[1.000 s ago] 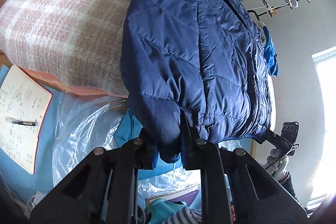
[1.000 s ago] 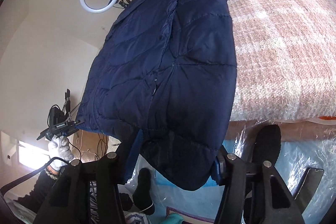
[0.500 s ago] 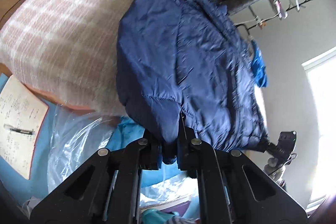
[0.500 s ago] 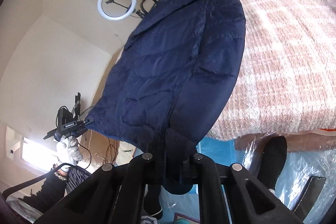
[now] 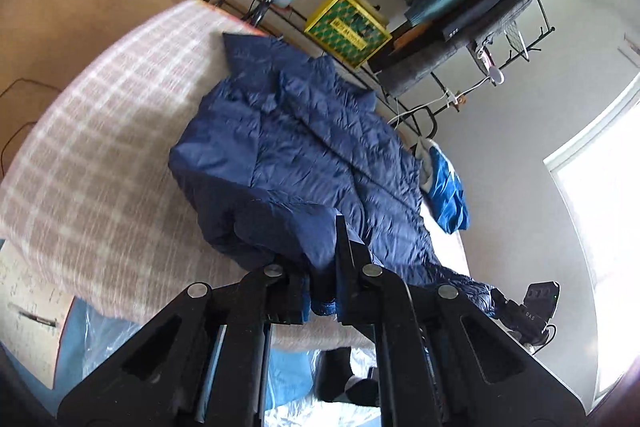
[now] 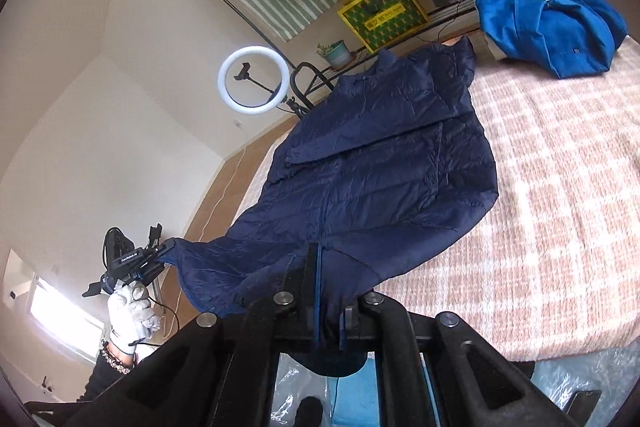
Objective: Fold large clothes
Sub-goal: 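Lift the hem with both tools and fold it over toward the collar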
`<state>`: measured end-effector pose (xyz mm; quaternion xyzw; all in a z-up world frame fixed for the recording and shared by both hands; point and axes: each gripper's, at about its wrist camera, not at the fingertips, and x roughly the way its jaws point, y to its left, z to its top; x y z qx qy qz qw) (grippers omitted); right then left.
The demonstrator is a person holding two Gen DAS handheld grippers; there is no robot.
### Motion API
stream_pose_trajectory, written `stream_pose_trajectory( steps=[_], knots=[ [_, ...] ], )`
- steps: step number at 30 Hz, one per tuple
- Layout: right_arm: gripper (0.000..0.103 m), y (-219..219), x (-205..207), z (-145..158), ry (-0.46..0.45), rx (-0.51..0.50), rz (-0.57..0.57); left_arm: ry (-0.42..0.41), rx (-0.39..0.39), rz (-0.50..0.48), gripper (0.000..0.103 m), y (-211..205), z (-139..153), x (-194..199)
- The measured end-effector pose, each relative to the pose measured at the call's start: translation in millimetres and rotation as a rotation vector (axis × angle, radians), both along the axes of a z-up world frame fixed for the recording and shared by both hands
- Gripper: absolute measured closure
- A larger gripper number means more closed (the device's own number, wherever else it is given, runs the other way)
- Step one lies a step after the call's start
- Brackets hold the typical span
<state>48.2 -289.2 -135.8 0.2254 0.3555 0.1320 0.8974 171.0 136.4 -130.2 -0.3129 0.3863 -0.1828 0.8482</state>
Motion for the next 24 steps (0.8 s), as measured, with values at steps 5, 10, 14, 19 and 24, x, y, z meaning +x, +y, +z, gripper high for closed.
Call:
stream_pose_trajectory(
  steps=[5,10,14,19,24],
  knots=[
    [0.100,-7.0,16.6,21.2,-0.027,0.002,-0.024,-0.038,0.014,0.015,0.097,-4.5,32.6,20.4],
    [0.100,-14.4,41.3,40.7,-0.054,-0.008,-0.061,-0.076,0.018,0.027,0.097,-7.5,55.8,50.7],
    [0.100,-20.5,71.5,50.6,-0.055,-0.039,-0.091,-0.095,0.054,0.037,0.097,-14.0,65.0,83.8],
    [0.100,-30.5,120.4,59.1,-0.052,-0.075,-0.128,-0.097,0.076,0.049,0.097,-21.0,66.3,146.2],
    [0.100,-46.9,180.2,59.0,-0.037,-0.108,-0.181,-0.108,0.114,0.063,0.097,-30.5,64.1,208.8]
  ],
)
